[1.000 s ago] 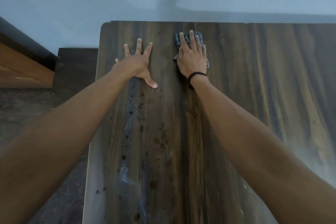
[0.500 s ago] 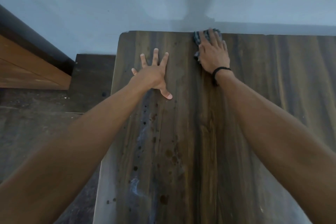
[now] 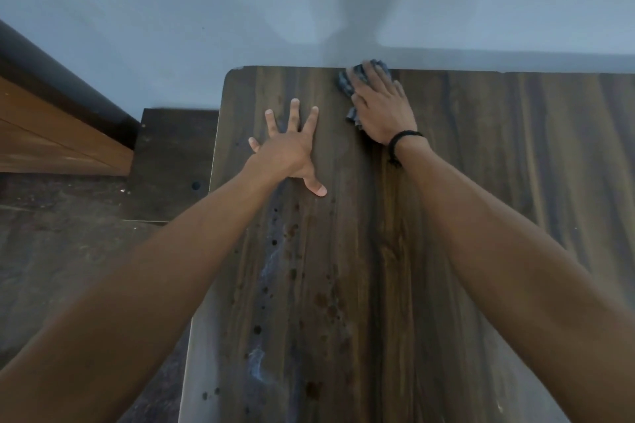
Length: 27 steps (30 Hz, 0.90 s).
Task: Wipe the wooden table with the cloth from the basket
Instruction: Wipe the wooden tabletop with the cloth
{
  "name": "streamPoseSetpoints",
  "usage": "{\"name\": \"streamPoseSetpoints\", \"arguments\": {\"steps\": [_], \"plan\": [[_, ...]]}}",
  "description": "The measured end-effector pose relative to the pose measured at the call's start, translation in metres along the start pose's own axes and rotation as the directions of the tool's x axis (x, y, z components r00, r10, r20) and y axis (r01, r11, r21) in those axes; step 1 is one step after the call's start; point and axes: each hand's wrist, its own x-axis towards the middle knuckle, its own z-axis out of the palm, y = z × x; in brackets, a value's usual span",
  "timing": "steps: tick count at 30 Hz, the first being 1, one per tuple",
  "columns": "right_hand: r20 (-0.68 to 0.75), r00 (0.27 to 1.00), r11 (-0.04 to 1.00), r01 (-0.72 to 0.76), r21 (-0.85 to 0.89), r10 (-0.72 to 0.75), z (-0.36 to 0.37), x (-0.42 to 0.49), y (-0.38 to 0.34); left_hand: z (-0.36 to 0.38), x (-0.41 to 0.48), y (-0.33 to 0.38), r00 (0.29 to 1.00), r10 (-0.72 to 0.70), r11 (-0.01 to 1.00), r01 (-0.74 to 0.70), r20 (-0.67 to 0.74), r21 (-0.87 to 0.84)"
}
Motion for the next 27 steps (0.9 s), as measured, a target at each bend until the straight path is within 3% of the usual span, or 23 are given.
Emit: {"name": "streamPoseSetpoints", "arguments": {"steps": [3, 6, 11, 15, 19, 23, 24, 27], "plan": [[-0.075, 0.981, 0.984, -0.178, 0.025, 0.180, 0.001, 0.005, -0.008, 0.000, 0.000, 0.001, 1.000, 0.004, 1.000, -0.004, -0.003, -0.016], [0.008, 1.000, 1.000, 0.020, -0.022, -0.020, 0.002, -0.001, -0.009, 0.001, -0.001, 0.003, 1.000, 0.009, 1.000, -0.009, -0.004, -0.013], [-0.058, 0.989, 0.991, -0.135, 0.002, 0.134, 0.001, 0.008, -0.012, -0.002, -0.001, 0.002, 1.000, 0.003, 1.000, -0.003, 0.000, -0.029], [0.031, 0.996, 0.996, 0.083, -0.029, -0.082, 0.002, 0.001, -0.002, 0.001, -0.002, 0.001, 1.000, 0.005, 1.000, -0.005, 0.002, -0.023], [-0.077, 0.984, 0.987, -0.158, 0.005, 0.158, 0.004, 0.005, -0.010, -0.002, 0.000, 0.000, 1.000, 0.002, 1.000, -0.002, 0.006, -0.029], [0.022, 0.997, 0.997, 0.073, -0.016, -0.073, 0.007, -0.009, -0.010, 0.001, -0.001, 0.002, 1.000, 0.002, 1.000, -0.002, 0.008, -0.021], [0.024, 0.997, 0.997, 0.072, -0.023, -0.071, 0.004, -0.008, -0.004, 0.000, -0.001, 0.002, 1.000, -0.003, 1.000, 0.004, 0.008, -0.018], [-0.064, 0.992, 0.994, -0.112, -0.001, 0.112, 0.003, 0.003, -0.007, -0.003, 0.000, 0.001, 1.000, -0.007, 1.000, 0.008, 0.020, -0.029]]}}
